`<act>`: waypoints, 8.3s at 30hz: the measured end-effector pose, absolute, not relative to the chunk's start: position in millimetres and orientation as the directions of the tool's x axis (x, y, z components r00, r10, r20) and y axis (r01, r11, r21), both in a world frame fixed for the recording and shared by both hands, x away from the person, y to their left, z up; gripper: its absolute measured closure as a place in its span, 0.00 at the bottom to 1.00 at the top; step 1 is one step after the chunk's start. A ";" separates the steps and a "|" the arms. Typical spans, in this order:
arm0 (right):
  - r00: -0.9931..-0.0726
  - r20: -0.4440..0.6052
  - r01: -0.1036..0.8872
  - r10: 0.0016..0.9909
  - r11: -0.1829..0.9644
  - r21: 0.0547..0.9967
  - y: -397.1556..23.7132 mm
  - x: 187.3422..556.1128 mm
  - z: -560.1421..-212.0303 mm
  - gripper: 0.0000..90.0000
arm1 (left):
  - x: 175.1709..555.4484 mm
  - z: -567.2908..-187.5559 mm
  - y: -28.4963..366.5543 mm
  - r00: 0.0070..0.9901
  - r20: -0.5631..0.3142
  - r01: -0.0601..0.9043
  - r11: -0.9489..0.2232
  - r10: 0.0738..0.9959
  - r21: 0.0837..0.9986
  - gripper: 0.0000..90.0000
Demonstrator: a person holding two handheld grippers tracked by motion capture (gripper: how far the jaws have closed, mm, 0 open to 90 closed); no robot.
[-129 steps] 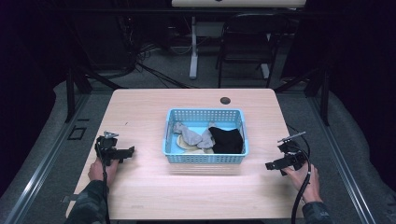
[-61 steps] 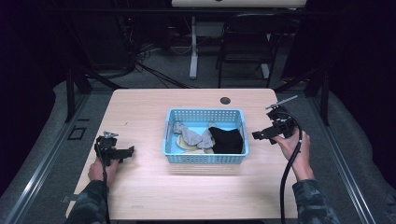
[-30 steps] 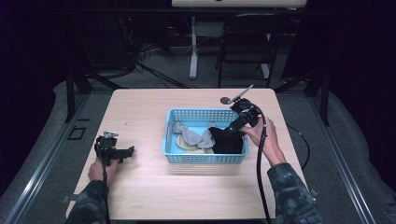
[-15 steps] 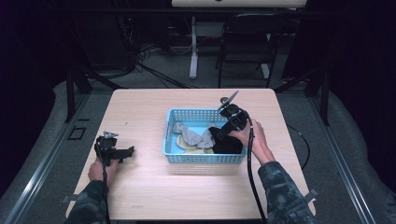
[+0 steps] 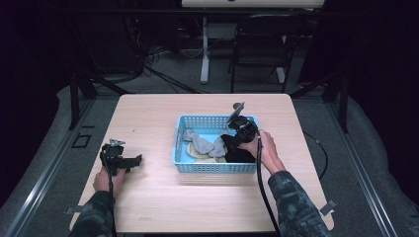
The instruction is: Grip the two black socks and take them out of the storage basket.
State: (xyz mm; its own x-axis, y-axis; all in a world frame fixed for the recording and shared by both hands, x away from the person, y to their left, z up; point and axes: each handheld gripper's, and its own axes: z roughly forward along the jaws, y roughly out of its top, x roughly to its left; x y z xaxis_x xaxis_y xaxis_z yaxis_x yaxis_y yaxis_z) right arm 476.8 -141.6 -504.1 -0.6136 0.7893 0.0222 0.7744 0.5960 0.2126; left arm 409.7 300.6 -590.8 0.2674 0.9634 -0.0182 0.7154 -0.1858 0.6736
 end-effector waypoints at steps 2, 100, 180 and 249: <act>-0.617 0.020 0.775 0.787 0.602 0.194 -141.4 476.5 -506.7 0.43 | 409.7 -590.8 300.6 0.267 -0.019 0.715 -0.185 0.963 0.674 0.00; -0.519 0.081 0.769 0.851 0.423 0.479 -229.7 450.9 -342.1 0.90 | 409.7 -590.8 300.5 0.267 -0.019 0.716 -0.185 0.964 0.674 0.00; -0.251 0.153 0.942 0.956 0.205 0.264 -322.4 461.1 -489.5 0.80 | 409.7 -590.8 300.5 0.266 -0.019 0.715 -0.184 0.964 0.674 0.00; -0.575 0.101 0.799 0.812 0.531 0.281 -172.0 465.9 -479.0 0.32 | 409.7 -590.8 300.5 0.266 -0.019 0.715 -0.185 0.964 0.674 0.00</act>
State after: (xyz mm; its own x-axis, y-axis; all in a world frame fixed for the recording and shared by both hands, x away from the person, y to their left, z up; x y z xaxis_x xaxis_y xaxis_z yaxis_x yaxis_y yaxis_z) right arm 465.9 -172.0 -479.0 -0.5747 0.8121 0.1006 0.7995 0.5310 0.2809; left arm 409.7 300.5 -590.8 0.2664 0.9637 -0.0189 0.7152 -0.1845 0.6741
